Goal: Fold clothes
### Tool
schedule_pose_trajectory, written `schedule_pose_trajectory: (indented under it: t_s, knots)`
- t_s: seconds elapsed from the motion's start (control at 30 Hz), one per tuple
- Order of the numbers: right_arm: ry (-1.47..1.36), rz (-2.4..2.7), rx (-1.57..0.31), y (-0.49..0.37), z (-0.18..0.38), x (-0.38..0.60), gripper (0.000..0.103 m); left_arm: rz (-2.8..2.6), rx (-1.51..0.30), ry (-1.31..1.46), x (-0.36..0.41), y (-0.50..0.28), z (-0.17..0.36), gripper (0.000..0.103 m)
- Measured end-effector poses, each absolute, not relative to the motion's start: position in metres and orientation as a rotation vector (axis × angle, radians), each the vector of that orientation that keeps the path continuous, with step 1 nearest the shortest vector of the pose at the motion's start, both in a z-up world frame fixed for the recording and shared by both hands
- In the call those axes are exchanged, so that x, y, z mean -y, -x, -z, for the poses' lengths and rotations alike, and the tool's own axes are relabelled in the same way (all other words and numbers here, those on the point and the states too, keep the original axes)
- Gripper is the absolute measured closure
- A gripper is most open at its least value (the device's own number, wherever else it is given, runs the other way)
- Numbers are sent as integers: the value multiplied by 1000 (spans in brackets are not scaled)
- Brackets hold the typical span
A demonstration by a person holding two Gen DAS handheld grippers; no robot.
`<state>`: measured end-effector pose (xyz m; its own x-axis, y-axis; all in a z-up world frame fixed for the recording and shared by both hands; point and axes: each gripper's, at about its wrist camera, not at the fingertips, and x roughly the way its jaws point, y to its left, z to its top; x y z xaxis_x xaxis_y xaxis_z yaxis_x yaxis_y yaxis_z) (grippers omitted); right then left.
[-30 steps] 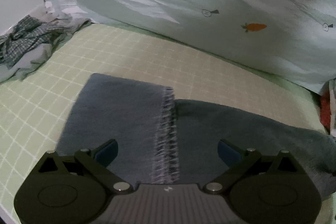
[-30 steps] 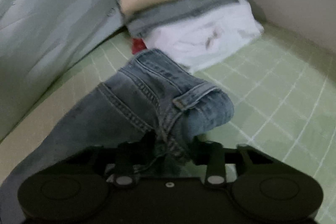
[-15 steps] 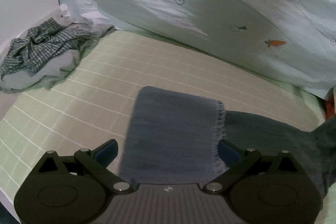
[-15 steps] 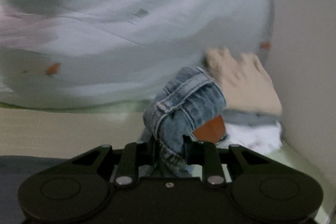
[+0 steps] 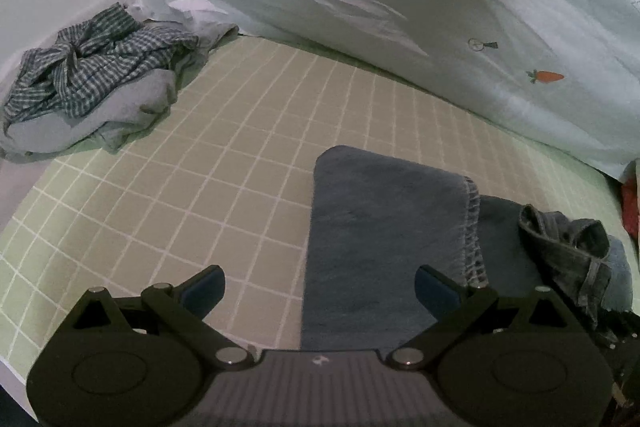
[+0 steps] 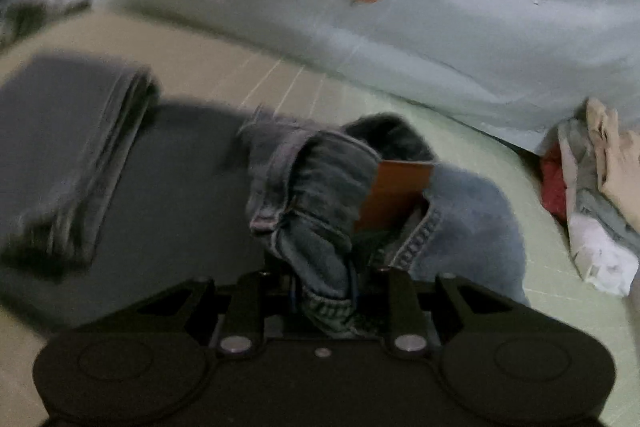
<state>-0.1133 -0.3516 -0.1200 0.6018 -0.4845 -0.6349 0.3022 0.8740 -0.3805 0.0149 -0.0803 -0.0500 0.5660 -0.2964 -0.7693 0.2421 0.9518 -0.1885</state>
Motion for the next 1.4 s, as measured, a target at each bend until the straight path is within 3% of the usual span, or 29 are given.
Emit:
schedule_pose_trajectory:
  t_s: [0.27, 0.33, 0.4, 0.67, 0.8, 0.93, 1.13, 1.3, 1.37, 1.4]
  knots:
    - [81, 473, -791, 119, 82, 371, 68, 329, -939, 79, 79, -19, 59, 3]
    - [44, 456, -782, 123, 75, 370, 46, 330, -937, 87, 80, -22, 60, 3]
    - [-11, 436, -751, 132, 66, 369, 34, 329, -935, 96, 81, -25, 61, 3]
    - [-217, 571, -600, 134, 38, 410, 23, 324, -958, 100, 92, -44, 68, 3]
    - [-252, 657, -678, 118, 58, 433, 21, 315, -988, 86, 95, -54, 76, 3]
    - [-211, 626, -872, 93, 105, 428, 7, 307, -1054, 87, 98, -66, 90, 3]
    - [-173, 649, -887, 89, 109, 417, 5, 324, -1139, 93, 103, -75, 110, 6]
    - [-222, 658, -858, 102, 97, 414, 5, 363, -1157, 91, 111, -74, 114, 32]
    - [-246, 665, -839, 109, 93, 413, 5, 394, -1162, 109, 113, -73, 113, 54]
    - [-262, 667, -829, 113, 91, 415, 5, 394, -1162, 115, 115, -73, 112, 56]
